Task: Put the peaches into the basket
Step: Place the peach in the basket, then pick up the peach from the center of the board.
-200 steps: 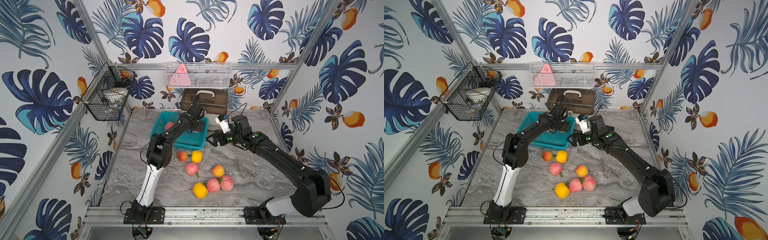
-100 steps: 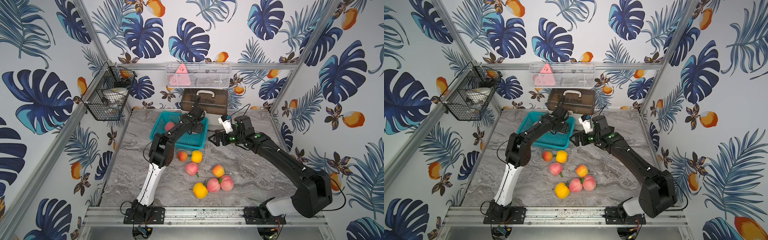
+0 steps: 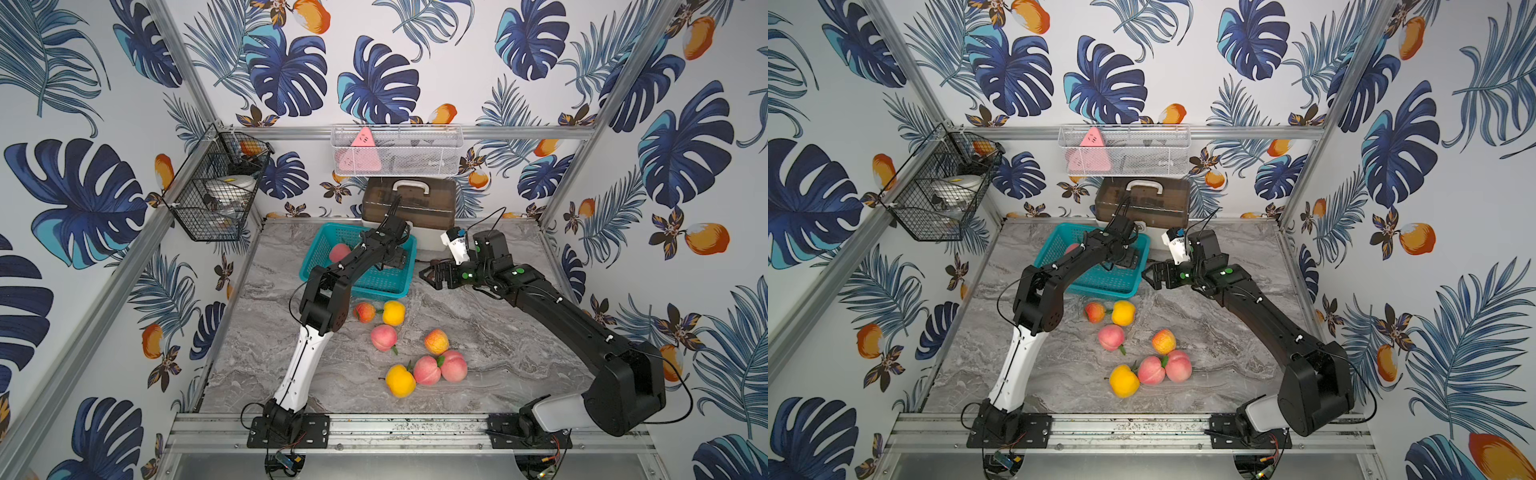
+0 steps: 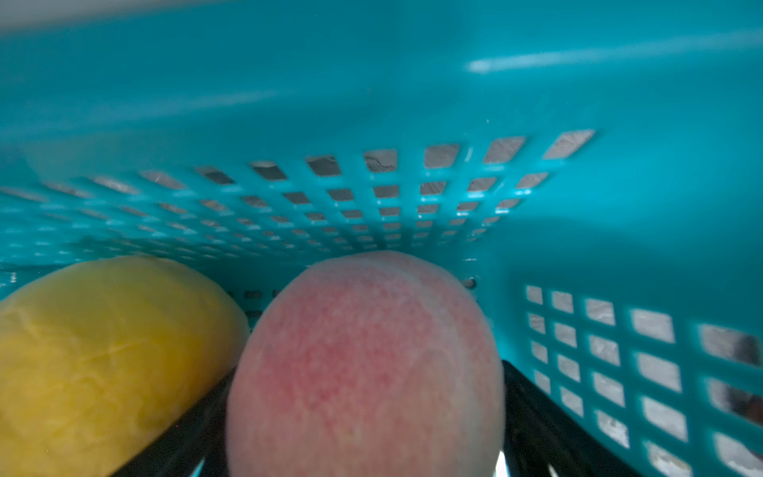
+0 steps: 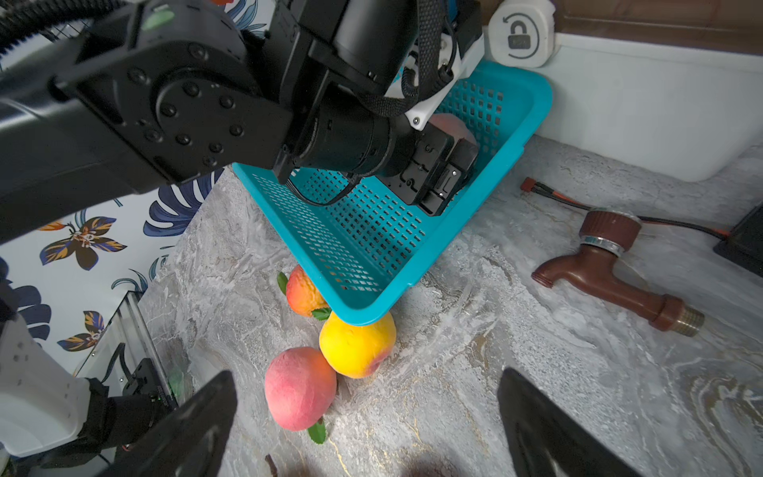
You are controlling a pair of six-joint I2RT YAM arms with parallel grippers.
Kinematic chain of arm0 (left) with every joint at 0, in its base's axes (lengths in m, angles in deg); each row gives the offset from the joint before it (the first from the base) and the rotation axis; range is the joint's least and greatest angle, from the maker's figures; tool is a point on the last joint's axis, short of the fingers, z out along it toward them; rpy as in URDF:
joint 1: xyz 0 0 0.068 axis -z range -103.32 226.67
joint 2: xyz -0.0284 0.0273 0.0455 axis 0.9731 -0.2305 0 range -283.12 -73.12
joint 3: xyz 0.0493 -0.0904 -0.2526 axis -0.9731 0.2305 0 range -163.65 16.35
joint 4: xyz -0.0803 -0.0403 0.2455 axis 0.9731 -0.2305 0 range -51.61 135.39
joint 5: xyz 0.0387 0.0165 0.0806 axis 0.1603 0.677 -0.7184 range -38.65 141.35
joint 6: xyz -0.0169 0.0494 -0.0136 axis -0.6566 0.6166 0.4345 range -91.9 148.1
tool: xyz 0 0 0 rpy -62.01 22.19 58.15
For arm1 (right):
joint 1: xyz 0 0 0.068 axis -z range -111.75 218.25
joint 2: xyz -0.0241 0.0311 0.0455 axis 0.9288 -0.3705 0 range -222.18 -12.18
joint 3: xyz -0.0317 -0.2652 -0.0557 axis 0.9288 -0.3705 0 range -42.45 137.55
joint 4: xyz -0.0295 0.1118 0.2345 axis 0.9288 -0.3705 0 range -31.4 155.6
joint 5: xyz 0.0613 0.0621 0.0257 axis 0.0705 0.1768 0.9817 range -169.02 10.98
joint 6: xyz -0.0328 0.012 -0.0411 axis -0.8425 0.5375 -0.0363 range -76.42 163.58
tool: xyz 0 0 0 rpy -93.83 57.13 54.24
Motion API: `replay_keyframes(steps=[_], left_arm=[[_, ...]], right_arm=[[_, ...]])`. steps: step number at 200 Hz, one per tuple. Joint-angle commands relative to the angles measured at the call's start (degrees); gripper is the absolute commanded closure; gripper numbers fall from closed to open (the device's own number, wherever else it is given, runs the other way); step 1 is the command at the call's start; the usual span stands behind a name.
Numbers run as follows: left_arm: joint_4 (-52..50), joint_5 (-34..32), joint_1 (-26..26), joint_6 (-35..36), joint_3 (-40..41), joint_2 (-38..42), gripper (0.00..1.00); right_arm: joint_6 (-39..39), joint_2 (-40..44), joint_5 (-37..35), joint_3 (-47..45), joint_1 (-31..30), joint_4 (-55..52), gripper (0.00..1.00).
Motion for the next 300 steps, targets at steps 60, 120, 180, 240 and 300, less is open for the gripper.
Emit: replay_keyframes(steps=[60,120,180,240,300], left_arm=[[1.6,3.7,0.0,0.0,0.3,3.8,0.01],[1.1,4.8,0.0,-0.9,1.7,9.5,0.01],[0.8,7.8,0.0,-3.7,11.0,19.4,0.01],[0.9,12.2,0.4,-6.9,28.1,33.7,0.01],[-0.1,13.9,3.9,-7.7,40.7,46.2,0.01]], right_arm=[[2.6,1.5,2.4,0.0,1.2,3.3,0.00],[2.5,3.0,1.7,0.4,1.1,0.8,0.00],[2.7,6.2,-1.8,-0.1,0.6,-5.3,0.00],[4.6,13.3,-9.0,-5.5,-7.6,-8.7,0.00],[9.5,18.5,-17.6,-9.0,-16.3,-12.7,0.00]])
